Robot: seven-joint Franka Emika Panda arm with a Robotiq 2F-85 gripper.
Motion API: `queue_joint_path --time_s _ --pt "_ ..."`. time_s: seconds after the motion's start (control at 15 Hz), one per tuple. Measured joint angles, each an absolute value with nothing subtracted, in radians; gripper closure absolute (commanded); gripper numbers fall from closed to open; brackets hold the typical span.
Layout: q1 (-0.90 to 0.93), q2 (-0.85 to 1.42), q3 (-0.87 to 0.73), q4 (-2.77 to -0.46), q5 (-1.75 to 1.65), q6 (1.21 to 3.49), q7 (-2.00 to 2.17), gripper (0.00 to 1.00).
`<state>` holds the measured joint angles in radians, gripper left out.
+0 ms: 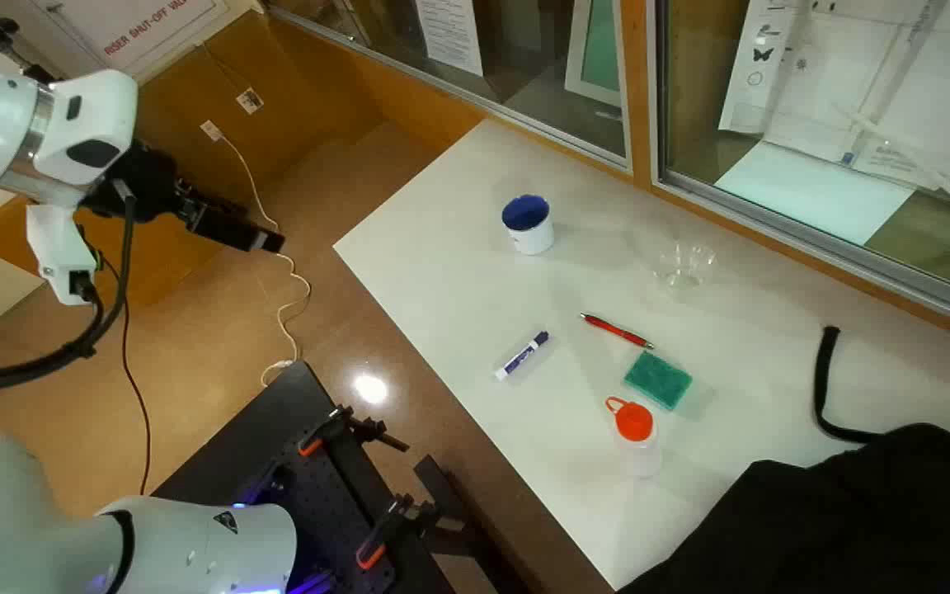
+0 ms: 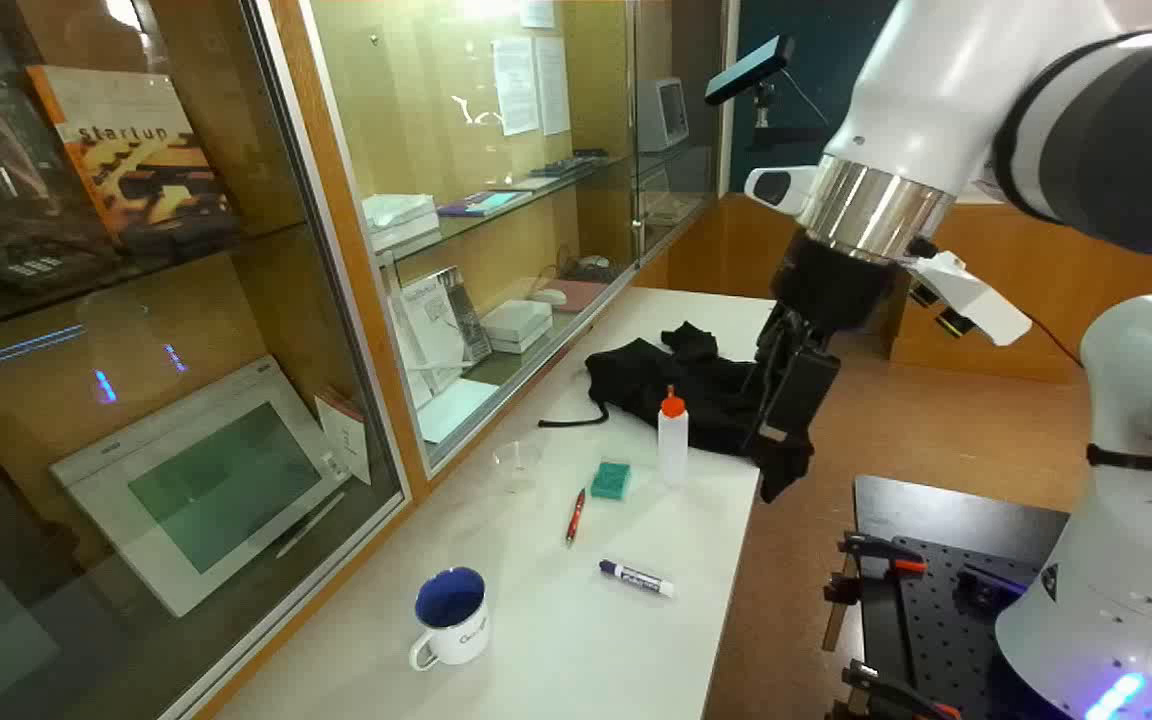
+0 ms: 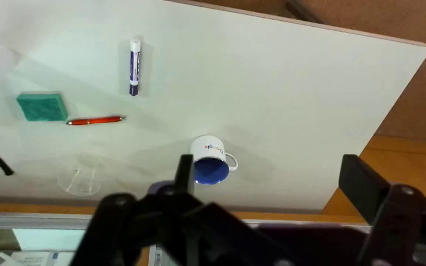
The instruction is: Move the glass cup to the left.
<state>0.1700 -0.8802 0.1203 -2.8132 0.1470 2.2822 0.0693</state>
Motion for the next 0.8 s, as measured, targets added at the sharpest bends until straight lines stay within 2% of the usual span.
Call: queue_joint_path --time_s 0.8 --pt "0.147 -0.842 0.108 -2.810 0.105 2.274 0.064 0.00"
